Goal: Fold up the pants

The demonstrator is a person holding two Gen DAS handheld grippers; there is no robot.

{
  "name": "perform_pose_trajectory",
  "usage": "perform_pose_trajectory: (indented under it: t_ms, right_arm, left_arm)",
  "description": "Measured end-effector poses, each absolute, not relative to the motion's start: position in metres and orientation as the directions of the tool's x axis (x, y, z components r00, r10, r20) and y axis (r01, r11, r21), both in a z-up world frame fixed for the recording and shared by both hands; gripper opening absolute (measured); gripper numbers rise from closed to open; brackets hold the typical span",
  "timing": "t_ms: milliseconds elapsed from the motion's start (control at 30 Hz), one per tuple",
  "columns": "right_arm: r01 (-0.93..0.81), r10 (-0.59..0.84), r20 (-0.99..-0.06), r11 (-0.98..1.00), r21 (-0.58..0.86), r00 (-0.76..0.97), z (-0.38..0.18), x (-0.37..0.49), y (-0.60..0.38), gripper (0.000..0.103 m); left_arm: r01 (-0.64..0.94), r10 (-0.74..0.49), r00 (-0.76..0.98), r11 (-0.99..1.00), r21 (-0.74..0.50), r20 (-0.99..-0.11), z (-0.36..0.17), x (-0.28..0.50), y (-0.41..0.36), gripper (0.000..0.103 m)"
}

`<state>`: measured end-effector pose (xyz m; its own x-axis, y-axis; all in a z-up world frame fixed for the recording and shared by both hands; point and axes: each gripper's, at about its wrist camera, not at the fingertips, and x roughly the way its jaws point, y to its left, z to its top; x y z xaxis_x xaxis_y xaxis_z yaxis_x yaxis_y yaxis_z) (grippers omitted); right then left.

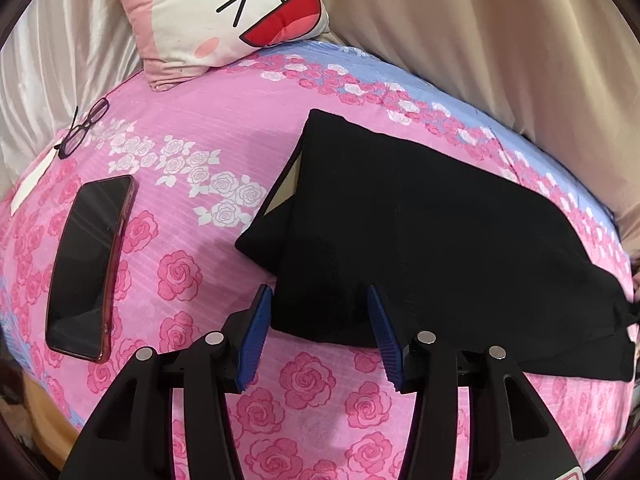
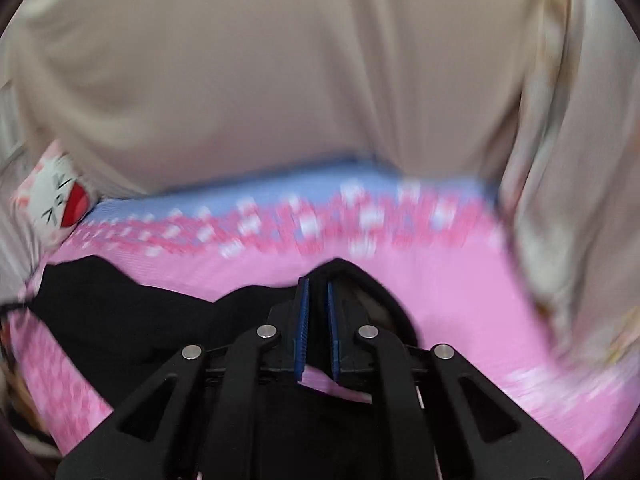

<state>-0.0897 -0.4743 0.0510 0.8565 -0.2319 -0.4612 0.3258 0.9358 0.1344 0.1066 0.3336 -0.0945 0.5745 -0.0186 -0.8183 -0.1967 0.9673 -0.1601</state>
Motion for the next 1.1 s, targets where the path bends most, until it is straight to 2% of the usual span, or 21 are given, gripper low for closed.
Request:
perform_pose_trajectory:
  t_ms: [67,100,167,200,267,367,400,467,500,533,600,667,700,733,767,800,967,1033,1067,1100]
  right_arm:
    - [0.324,-0.288,-0.442,0.946,0.006,0.850,0.057,-0.126,-0.454,0.008]
    - [0.316,-0.305,-0.483,0.947,-0.060,0.821,0.044,-0.144,-0.444,0.008]
    - [0.338,-0.322,-0.581,0.938,-0.084,0.748,0.012,-0.166,-0.443,0.008]
    - [0.387,-0.335,-0.638,0.920,-0.062,0.694,-0.014,-0.184,-0.449,0.008]
    - [0.471,-0.328,-0.675,0.882,0.032,0.661,-0.037,-0.206,-0.462,0.011]
    - [0.517,-0.262,-0.615,0.808,0.282,0.744,-0.044,-0.227,-0.476,0.018]
    - [0.501,-0.222,-0.594,0.788,0.357,0.773,-0.044,-0.219,-0.478,0.022]
    - [0.467,-0.140,-0.586,0.759,0.453,0.798,-0.049,-0.197,-0.476,0.067]
    - [0.424,-0.065,-0.575,0.744,0.517,0.815,-0.055,-0.178,-0.474,0.074]
    - [0.400,-0.018,-0.575,0.737,0.545,0.818,-0.061,-0.163,-0.471,0.075]
    - [0.376,0.052,-0.584,0.718,0.586,0.810,-0.073,-0.129,-0.462,0.075]
    - [0.386,0.064,-0.601,0.711,0.588,0.797,-0.082,-0.105,-0.459,0.074]
    - [0.400,0.064,-0.622,0.713,0.575,0.780,-0.088,-0.090,-0.459,0.070]
    - [0.408,0.049,-0.630,0.723,0.557,0.775,-0.090,-0.080,-0.455,0.053]
    - [0.411,0.019,-0.637,0.749,0.519,0.771,-0.085,-0.073,-0.453,0.024]
    - [0.403,0.007,-0.633,0.765,0.502,0.774,-0.079,-0.075,-0.449,0.007]
    - [0.391,-0.195,-0.499,0.861,0.324,0.844,0.010,-0.145,-0.448,0.008]
    - [0.426,-0.268,-0.513,0.878,0.218,0.815,0.015,-0.166,-0.453,0.008]
    - [0.434,-0.295,-0.544,0.890,0.143,0.785,0.008,-0.173,-0.456,0.011]
    - [0.436,-0.292,-0.614,0.895,0.096,0.733,-0.013,-0.177,-0.465,0.013]
  left_arm:
    - [-0.191,-0.024,0.578,0.968,-0.165,-0.816,-0.096,0.104,0.333,0.052]
    - [-0.190,-0.029,0.580,0.967,-0.169,-0.814,-0.097,0.102,0.333,0.053]
    - [-0.191,-0.030,0.581,0.967,-0.171,-0.814,-0.100,0.101,0.333,0.053]
    - [-0.190,-0.032,0.581,0.966,-0.174,-0.813,-0.102,0.100,0.333,0.054]
    - [-0.201,-0.036,0.578,0.962,-0.185,-0.815,-0.104,0.101,0.334,0.056]
    - [-0.247,-0.038,0.575,0.944,-0.218,-0.817,-0.104,0.108,0.335,0.060]
    - [-0.263,-0.032,0.581,0.938,-0.225,-0.813,-0.101,0.110,0.334,0.063]
    - [-0.286,-0.020,0.605,0.927,-0.241,-0.796,-0.093,0.110,0.329,0.065]
    - [-0.292,-0.016,0.621,0.923,-0.250,-0.784,-0.089,0.107,0.326,0.067]
    - [-0.288,-0.022,0.642,0.920,-0.267,-0.766,-0.083,0.103,0.323,0.067]
    - [-0.267,-0.053,0.664,0.915,-0.303,-0.746,-0.076,0.095,0.316,0.067]
    - [-0.247,-0.079,0.673,0.913,-0.325,-0.735,-0.071,0.090,0.310,0.067]
    - [-0.239,-0.089,0.673,0.913,-0.330,-0.734,-0.070,0.089,0.308,0.067]
    - [-0.234,-0.096,0.673,0.913,-0.334,-0.733,-0.069,0.089,0.307,0.067]
    - [-0.237,-0.094,0.671,0.913,-0.333,-0.736,-0.069,0.090,0.307,0.068]
    - [-0.243,-0.089,0.667,0.913,-0.329,-0.740,-0.070,0.091,0.308,0.068]
    - [-0.276,-0.065,0.624,0.914,-0.298,-0.778,-0.081,0.098,0.315,0.068]
    - [-0.284,-0.049,0.607,0.919,-0.275,-0.793,-0.087,0.100,0.318,0.068]
    - [-0.285,-0.047,0.600,0.920,-0.268,-0.798,-0.090,0.101,0.320,0.068]
    - [-0.287,-0.045,0.593,0.921,-0.264,-0.804,-0.093,0.101,0.321,0.068]
